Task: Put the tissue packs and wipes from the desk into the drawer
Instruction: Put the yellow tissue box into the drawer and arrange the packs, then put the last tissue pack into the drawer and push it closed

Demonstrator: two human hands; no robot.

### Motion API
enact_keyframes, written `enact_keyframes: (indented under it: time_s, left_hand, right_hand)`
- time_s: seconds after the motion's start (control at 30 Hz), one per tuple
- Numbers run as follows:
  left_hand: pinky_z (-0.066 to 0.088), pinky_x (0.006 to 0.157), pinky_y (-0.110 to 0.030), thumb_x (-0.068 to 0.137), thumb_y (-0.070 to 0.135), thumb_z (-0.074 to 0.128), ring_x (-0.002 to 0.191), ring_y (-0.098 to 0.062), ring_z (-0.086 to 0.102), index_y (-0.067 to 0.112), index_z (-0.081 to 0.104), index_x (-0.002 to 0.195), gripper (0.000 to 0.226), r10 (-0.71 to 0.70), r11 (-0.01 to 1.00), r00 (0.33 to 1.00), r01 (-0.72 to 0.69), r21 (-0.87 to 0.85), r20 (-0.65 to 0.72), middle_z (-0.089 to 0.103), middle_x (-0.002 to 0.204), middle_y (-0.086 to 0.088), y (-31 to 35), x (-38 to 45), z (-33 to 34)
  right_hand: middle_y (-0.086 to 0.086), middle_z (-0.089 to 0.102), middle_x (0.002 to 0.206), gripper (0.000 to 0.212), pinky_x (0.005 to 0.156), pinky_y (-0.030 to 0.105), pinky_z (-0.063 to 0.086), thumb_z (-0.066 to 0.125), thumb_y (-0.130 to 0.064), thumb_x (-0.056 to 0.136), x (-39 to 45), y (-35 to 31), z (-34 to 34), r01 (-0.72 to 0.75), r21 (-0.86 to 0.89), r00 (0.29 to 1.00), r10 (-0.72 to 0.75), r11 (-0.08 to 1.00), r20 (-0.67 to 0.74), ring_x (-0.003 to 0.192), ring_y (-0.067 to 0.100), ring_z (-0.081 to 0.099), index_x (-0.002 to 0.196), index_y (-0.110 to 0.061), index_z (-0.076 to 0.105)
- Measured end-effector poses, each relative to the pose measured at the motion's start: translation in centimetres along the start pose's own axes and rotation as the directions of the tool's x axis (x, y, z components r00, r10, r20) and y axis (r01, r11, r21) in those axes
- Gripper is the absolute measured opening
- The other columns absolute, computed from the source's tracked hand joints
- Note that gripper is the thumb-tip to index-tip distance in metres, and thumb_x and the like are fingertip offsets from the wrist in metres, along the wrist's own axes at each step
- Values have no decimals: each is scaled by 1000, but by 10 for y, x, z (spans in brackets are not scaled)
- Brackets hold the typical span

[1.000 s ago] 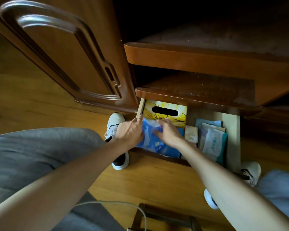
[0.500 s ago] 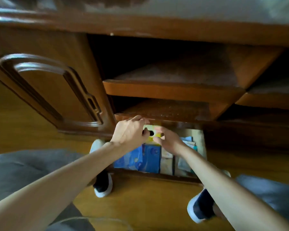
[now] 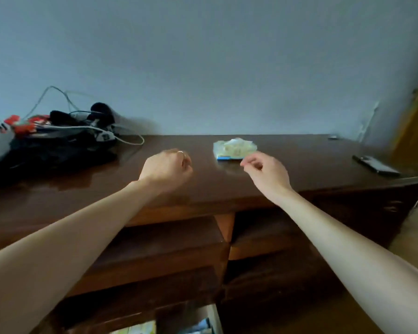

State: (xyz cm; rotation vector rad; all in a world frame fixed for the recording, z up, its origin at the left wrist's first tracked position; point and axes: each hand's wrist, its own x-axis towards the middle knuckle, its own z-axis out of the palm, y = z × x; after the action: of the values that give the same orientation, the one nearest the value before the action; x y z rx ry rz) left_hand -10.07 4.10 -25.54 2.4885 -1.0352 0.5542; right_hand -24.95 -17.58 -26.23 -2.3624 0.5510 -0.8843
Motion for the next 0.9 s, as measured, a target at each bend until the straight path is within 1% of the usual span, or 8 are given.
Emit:
enact_keyframes:
  time_s: [0.13, 0.2, 0.3, 0.47, 0.6, 0.67, 0.73, 0.9]
  left_hand:
    - [43, 97, -39, 92, 47, 51, 121, -24, 50, 29, 69, 112, 32, -63, 997, 991, 68, -42, 118, 61, 122, 1, -27, 13, 44]
    - [38, 101, -42, 92, 55, 49, 123, -26, 47, 25, 66, 120, 44, -79, 996, 992, 82, -33, 95, 58, 128, -2, -35, 19, 55]
    - [38, 99, -41, 91, 59, 46, 121, -25, 47, 24, 63, 121, 48, -50, 998, 997, 51, -24, 53, 58, 126, -3, -34, 20, 60]
    - [40, 98, -41, 89, 56, 50, 118, -25, 50, 22, 65, 118, 47, -52, 998, 998, 54, -40, 38, 59, 123, -4, -36, 23, 60]
    - [42, 98, -42, 86, 55, 52, 117, -26, 52, 22, 63, 119, 48, -66, 995, 996, 69, -65, 51, 60, 120, -4, -34, 20, 58]
    - [42, 98, -42, 86, 53, 52, 119, -27, 51, 21, 56, 129, 53, -67, 994, 996, 71, -80, 50, 59, 122, -6, -32, 19, 55]
    - [42, 98, -43, 86, 52, 52, 119, -28, 51, 22, 49, 135, 58, -45, 992, 998, 49, -116, 34, 57, 125, -6, -31, 16, 49]
    - [45, 98, -44, 85, 62, 45, 117, -22, 54, 48, 42, 135, 52, -56, 949, 995, 80, -304, 87, 53, 130, 0, -30, 7, 38]
  right_hand:
    - [-8, 56, 144, 55, 100, 43, 49, 59, -34, 89, 62, 13, 22, -70, -219, 977, 112, 973, 183, 128, 22, 55, 144, -37, 49]
    - [0, 41, 158, 68, 104, 48, 45, 58, -35, 91, 86, 20, 44, -63, -334, 953, 156, 940, 260, 142, 29, 40, 155, -33, 35]
    - [3, 39, 155, 62, 97, 47, 42, 53, -47, 94, 112, 24, 76, -8, -491, 953, 155, 871, 259, 142, 34, 38, 152, -33, 36]
    - [9, 50, 148, 65, 104, 48, 37, 39, -63, 95, 133, 23, 104, 11, -625, 967, 152, 781, 207, 138, 36, 44, 146, -23, 47]
    - [8, 56, 136, 54, 94, 45, 45, 45, -62, 96, 119, 21, 95, 52, -517, 968, 83, 854, 235, 128, 36, 51, 130, -22, 58]
    - [2, 60, 103, 28, 72, 38, 42, 56, -45, 99, 106, 23, 86, 66, -292, 970, 7, 954, 243, 105, 31, 59, 94, -18, 60]
    - [-3, 54, 79, 33, 63, 36, 33, 65, -34, 96, 87, 19, 73, 36, -58, 957, -18, 998, 288, 82, 21, 55, 76, -12, 52]
    - [-7, 72, 82, 21, 88, 38, 47, 58, -25, 82, 43, -4, 38, 9, 215, 921, -92, 976, 378, 90, 9, 65, 66, -19, 69]
